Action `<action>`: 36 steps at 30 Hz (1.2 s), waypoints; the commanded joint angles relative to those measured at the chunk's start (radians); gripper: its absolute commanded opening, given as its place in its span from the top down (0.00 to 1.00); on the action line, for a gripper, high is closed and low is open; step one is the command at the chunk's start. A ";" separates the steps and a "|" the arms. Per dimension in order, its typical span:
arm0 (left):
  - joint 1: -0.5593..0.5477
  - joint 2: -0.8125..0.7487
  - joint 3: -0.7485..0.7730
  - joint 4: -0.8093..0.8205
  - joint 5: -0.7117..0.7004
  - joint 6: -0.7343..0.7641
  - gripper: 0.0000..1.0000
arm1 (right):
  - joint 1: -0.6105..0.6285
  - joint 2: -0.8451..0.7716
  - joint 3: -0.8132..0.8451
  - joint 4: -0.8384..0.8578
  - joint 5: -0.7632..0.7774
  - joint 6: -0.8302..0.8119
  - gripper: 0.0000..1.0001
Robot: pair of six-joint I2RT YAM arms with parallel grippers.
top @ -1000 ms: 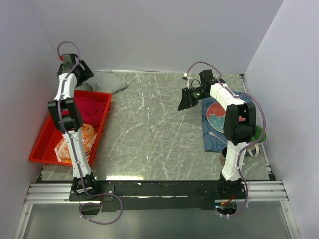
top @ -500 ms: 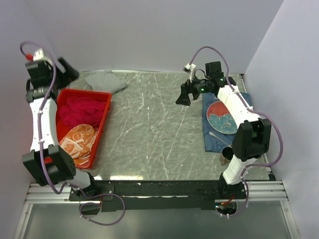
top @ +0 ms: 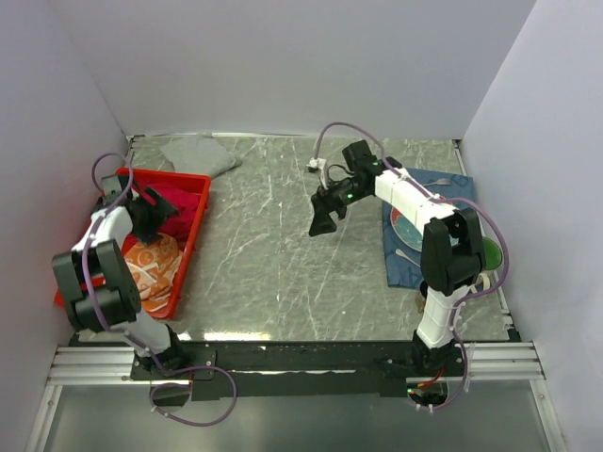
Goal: Fold and stack the mixed laundry pile
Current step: Pick up the T-shirt and place it in the bin.
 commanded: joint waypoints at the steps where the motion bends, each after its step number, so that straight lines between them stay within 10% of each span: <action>1: -0.021 0.099 0.136 0.115 -0.033 -0.158 0.14 | 0.033 -0.064 -0.022 0.049 0.001 0.023 0.05; 14: -0.121 0.475 0.587 -0.268 -0.367 -0.246 0.59 | 0.024 -0.087 -0.059 0.063 0.029 0.017 0.04; 25: -0.118 0.319 0.512 -0.161 -0.329 -0.145 0.97 | -0.004 -0.064 -0.014 0.040 0.017 0.021 0.05; 36: -0.116 -0.018 0.547 -0.074 -0.304 -0.080 0.99 | -0.017 -0.074 -0.001 0.032 0.012 0.017 0.05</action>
